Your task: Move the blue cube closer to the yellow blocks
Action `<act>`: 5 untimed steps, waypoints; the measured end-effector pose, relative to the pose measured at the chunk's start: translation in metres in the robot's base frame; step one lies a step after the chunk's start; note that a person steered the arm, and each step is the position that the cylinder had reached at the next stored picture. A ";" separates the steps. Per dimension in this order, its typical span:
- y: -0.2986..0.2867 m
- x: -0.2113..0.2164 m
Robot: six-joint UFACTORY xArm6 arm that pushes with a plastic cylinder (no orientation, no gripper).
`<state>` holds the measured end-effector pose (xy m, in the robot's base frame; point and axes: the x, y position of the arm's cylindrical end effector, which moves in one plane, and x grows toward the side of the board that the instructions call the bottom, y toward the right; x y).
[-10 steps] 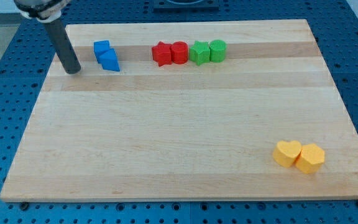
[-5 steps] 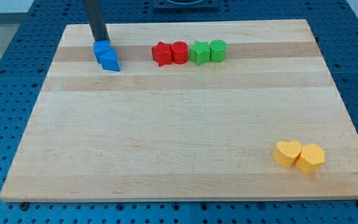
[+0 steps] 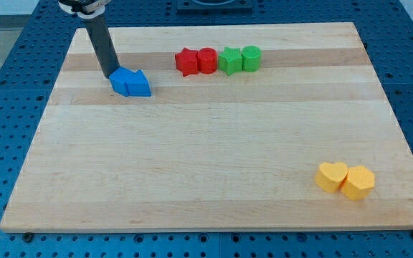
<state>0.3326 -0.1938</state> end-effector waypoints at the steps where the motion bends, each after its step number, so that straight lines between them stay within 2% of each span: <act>1: 0.000 0.013; 3: 0.026 0.037; 5: 0.089 0.065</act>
<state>0.3979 -0.1048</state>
